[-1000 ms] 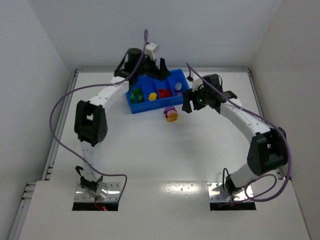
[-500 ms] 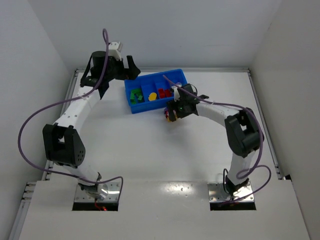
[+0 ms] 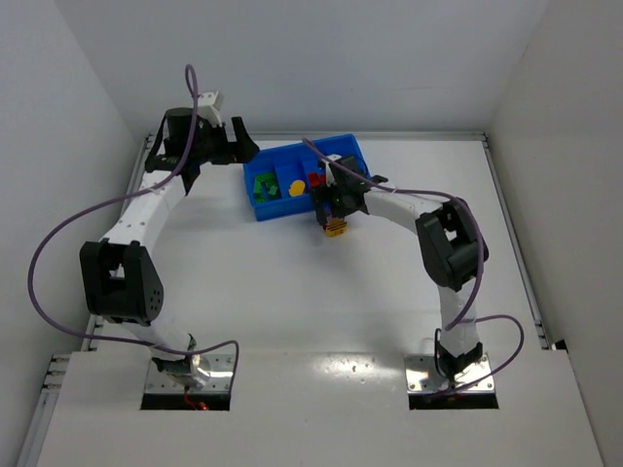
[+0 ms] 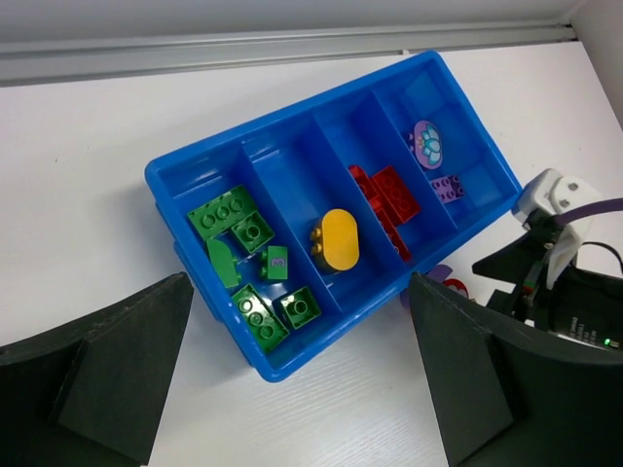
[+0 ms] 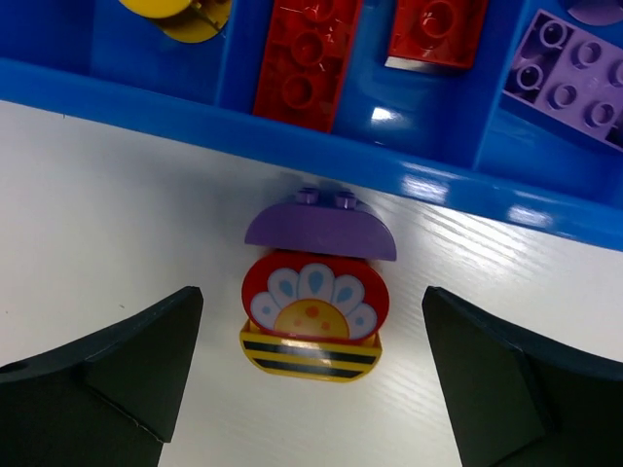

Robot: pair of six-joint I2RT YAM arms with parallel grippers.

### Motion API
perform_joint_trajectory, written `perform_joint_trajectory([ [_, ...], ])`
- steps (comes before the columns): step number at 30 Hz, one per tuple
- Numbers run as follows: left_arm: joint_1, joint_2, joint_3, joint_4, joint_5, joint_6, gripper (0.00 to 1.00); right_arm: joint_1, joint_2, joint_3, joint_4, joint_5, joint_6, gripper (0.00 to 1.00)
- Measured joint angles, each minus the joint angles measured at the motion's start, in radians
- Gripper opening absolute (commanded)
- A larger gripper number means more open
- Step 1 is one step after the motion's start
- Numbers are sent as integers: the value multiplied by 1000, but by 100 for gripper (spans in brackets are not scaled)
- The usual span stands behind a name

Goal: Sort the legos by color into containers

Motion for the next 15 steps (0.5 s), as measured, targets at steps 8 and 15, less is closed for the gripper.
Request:
perform_joint_trajectory([
  [8, 4, 0, 0, 0, 9, 0, 100, 15, 46, 24, -3, 5, 2, 96],
  [15, 4, 2, 0, 0, 8, -1, 100, 9, 68, 24, -9, 8, 8, 94],
])
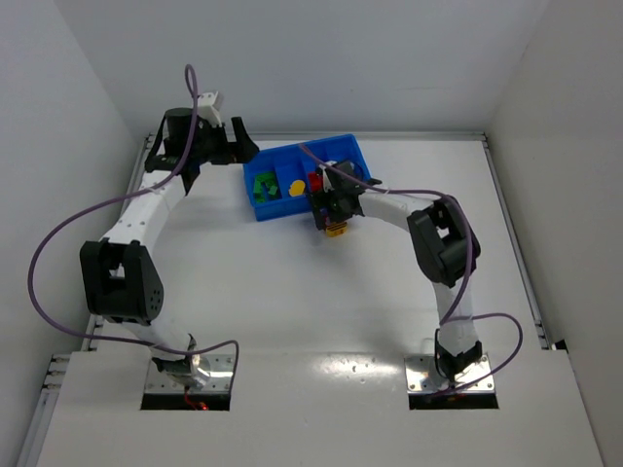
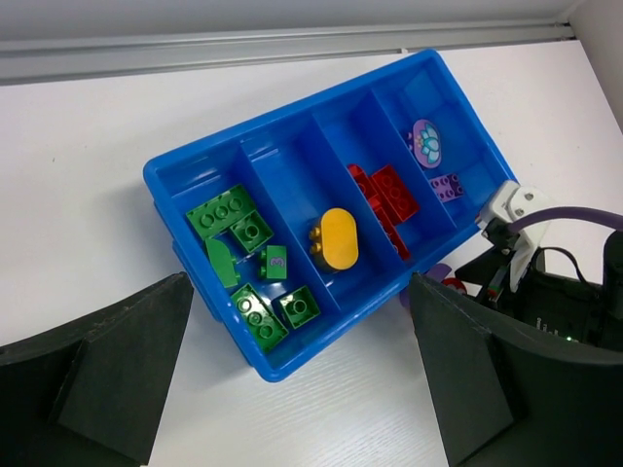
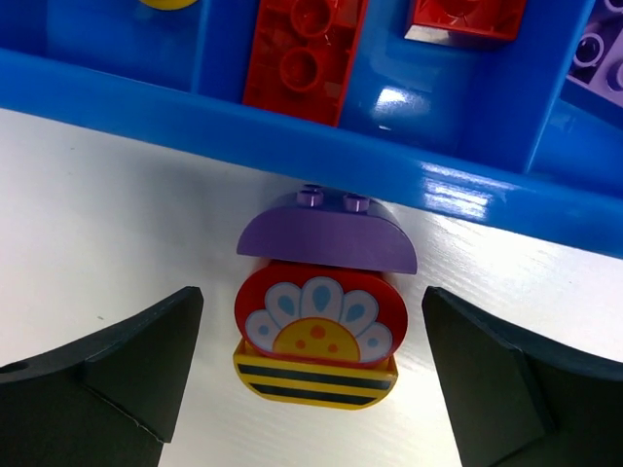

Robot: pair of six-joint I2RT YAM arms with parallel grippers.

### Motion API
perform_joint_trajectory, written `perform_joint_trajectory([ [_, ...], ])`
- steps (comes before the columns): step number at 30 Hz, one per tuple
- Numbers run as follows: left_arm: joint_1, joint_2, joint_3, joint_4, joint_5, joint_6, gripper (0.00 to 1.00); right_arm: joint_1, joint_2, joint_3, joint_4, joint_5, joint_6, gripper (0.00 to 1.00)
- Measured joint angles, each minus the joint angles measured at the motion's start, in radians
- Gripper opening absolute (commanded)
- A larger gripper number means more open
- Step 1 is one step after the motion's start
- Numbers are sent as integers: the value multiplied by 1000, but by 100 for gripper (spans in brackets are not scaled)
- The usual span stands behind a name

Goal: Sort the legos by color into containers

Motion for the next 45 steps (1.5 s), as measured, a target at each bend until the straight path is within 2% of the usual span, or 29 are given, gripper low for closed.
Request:
perform_joint_trajectory([
  [2, 0, 3, 0, 0, 0, 0, 100, -1, 6, 0, 1, 0, 0, 91],
  [5, 0, 11, 0, 1, 0, 0, 100, -1, 26, 3, 7, 1, 6, 76],
  [6, 0, 15, 0, 1, 0, 0, 100, -1, 34, 4, 7, 2, 6, 70],
  [7, 0, 19, 0, 0, 0, 0, 100, -1, 42, 6, 7, 9, 6, 59],
  [10, 0, 27, 0, 0, 0, -1, 100, -2, 44, 13, 13, 8, 13, 40],
  [13, 0, 32, 0, 3, 2, -2, 100, -2, 45, 13, 15, 7, 9, 29],
  [15, 0, 32, 0, 3, 12, -2, 100, -2, 43, 8, 19, 7, 4, 28],
  [16, 0, 32, 0, 5, 21, 0, 100, -2, 39, 1, 24, 5, 0, 24],
  [21, -6, 10, -60, 37, 148, 24, 100, -3, -87, -141, 51, -46, -47, 19],
  [27, -7, -11, -194, 47, 403, -3, 98, -8, -444, -354, 144, -199, -172, 19],
  [32, -22, -11, -226, 26, 515, -28, 96, -10, -658, -458, 268, -341, -296, 19],
  [38, -109, -11, -204, 17, 554, -36, 96, -6, -684, -501, 307, -429, -410, 19],
  [45, -192, -17, -182, -7, 554, -29, 96, 13, -636, -488, 315, -379, -483, 17],
])
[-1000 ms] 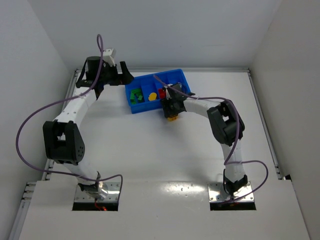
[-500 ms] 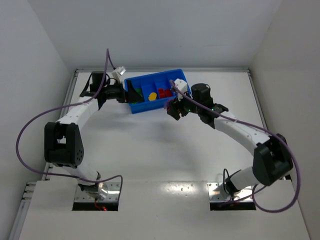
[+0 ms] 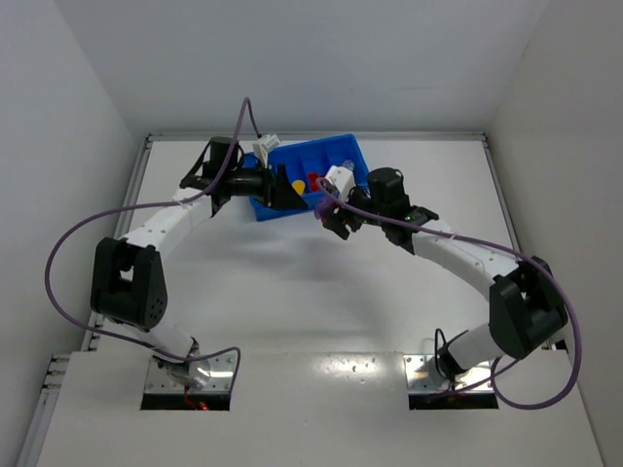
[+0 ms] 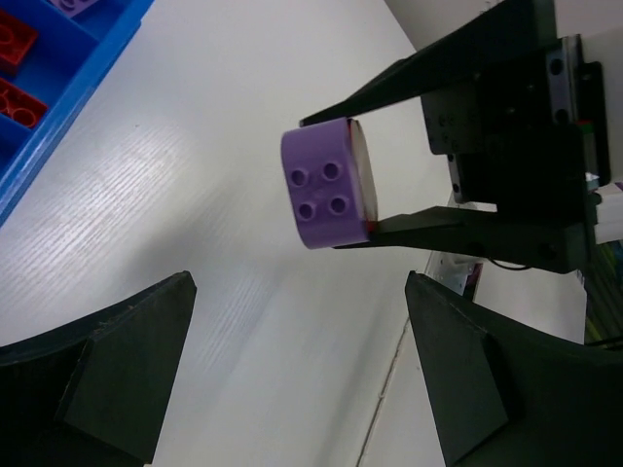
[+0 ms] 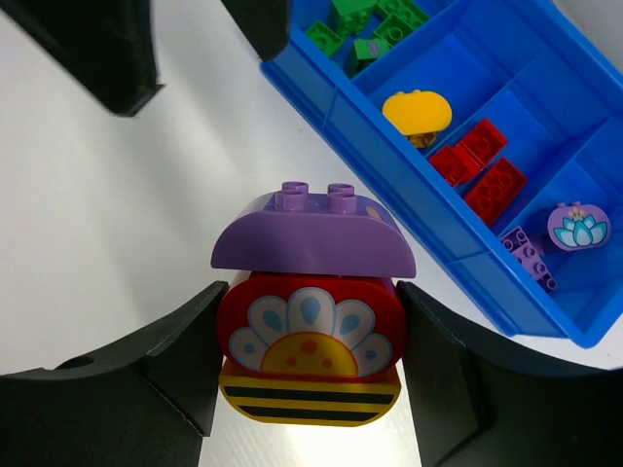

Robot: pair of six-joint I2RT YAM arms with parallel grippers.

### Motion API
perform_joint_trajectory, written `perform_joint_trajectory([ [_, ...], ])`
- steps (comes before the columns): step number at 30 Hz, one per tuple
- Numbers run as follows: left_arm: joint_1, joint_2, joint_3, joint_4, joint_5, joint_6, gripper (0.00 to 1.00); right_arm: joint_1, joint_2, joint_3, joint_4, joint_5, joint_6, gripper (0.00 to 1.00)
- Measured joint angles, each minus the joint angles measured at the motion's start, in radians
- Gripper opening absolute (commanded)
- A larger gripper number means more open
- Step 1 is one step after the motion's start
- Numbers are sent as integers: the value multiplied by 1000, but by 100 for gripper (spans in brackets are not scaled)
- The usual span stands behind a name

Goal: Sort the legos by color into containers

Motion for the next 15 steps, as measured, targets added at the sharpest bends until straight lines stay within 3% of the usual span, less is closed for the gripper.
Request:
perform_joint_trajectory([
  [15, -26, 26, 59, -66, 35, 30, 99, 40, 42, 43, 21, 58, -51, 17],
])
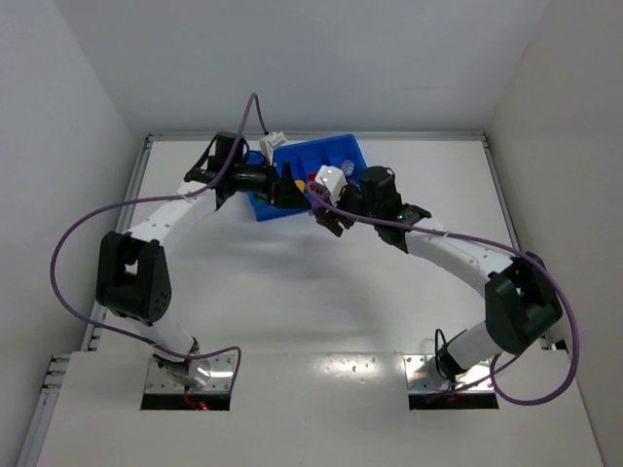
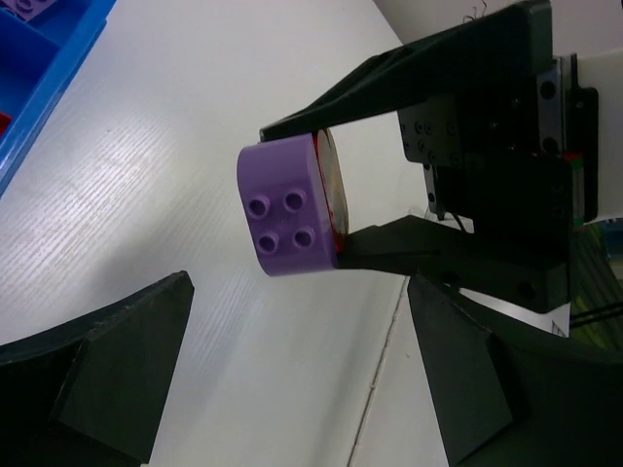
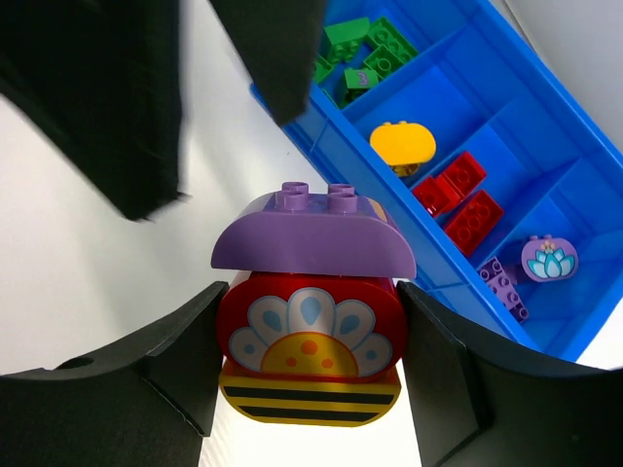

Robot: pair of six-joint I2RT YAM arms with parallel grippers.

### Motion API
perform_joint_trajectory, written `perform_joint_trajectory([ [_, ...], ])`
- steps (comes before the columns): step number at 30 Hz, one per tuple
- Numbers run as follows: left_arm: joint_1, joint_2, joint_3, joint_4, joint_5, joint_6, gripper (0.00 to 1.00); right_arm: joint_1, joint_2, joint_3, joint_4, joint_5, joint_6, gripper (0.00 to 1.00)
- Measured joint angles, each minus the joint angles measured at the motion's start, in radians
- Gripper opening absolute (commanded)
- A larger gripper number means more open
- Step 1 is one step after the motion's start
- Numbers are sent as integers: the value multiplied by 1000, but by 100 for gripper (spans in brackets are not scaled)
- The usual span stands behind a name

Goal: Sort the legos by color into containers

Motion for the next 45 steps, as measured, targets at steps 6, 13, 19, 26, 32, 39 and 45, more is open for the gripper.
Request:
perform_joint_trajectory([
  [6, -11, 58, 46, -38, 26, 24, 99, 20, 3, 5, 2, 4, -12, 17],
  [13, -27, 96, 66, -66, 42, 50, 74, 35, 17, 26, 4, 15, -15, 17],
  [19, -31, 107, 87, -87, 63, 79, 14, 42, 21, 32, 6, 27, -26, 17],
  [26, -37, 107, 105, -84, 115, 110, 0, 48, 32, 20, 10, 52, -40, 15],
  [32, -29, 107, 105, -27, 122, 92, 0, 42, 3, -120, 27, 138, -55, 13],
  [39, 25, 126, 153, 12, 39, 51, 0, -9, -201, -257, -70, 270, -47, 13],
  [45, 10, 338, 459, 12, -112, 22, 0, -40, -300, -251, -163, 387, 85, 13],
])
